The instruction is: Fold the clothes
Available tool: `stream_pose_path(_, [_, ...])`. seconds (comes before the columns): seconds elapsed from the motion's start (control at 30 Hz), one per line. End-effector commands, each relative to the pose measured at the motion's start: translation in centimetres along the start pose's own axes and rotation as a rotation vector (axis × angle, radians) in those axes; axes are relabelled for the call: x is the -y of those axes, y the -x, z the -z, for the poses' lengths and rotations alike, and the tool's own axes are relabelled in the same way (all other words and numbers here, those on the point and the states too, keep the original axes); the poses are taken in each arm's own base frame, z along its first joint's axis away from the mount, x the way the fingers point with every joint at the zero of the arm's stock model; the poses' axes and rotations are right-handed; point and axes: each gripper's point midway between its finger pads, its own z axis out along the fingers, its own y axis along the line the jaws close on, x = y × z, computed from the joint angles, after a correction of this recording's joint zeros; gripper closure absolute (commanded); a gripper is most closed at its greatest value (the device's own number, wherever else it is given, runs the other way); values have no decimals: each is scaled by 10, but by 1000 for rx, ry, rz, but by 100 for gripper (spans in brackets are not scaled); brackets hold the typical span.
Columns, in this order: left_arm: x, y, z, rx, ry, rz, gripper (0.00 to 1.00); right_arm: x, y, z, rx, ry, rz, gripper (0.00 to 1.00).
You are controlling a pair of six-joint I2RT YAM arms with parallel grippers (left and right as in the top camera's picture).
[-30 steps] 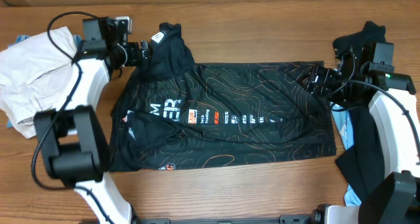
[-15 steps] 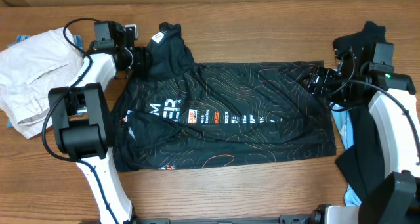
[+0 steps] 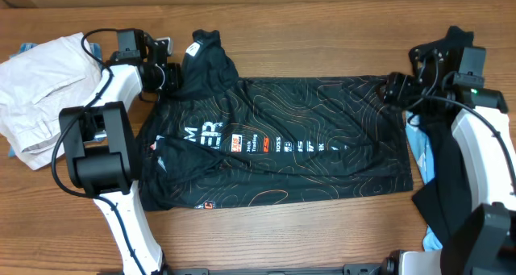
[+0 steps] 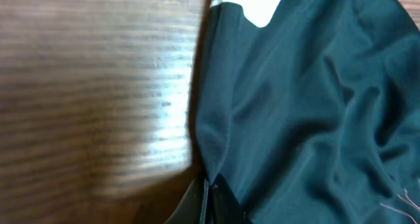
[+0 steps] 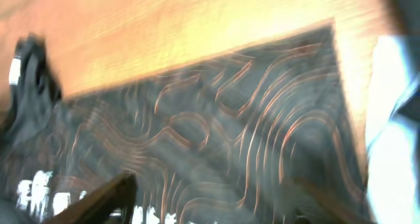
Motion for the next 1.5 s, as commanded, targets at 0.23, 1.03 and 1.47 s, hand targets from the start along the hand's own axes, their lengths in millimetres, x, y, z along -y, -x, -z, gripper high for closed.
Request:
stream_pose_path(0.23, [12, 18, 41, 48, -2, 54, 96, 34, 55, -78, 172, -42, 71, 30])
stream_pose_path(1.03, [10, 2, 41, -13, 12, 76, 96, 100, 45, -143, 179, -242, 45, 30])
stream_pose_path(1.47, [10, 1, 41, -18, 13, 78, 96, 102, 42, -149, 174, -241, 44, 40])
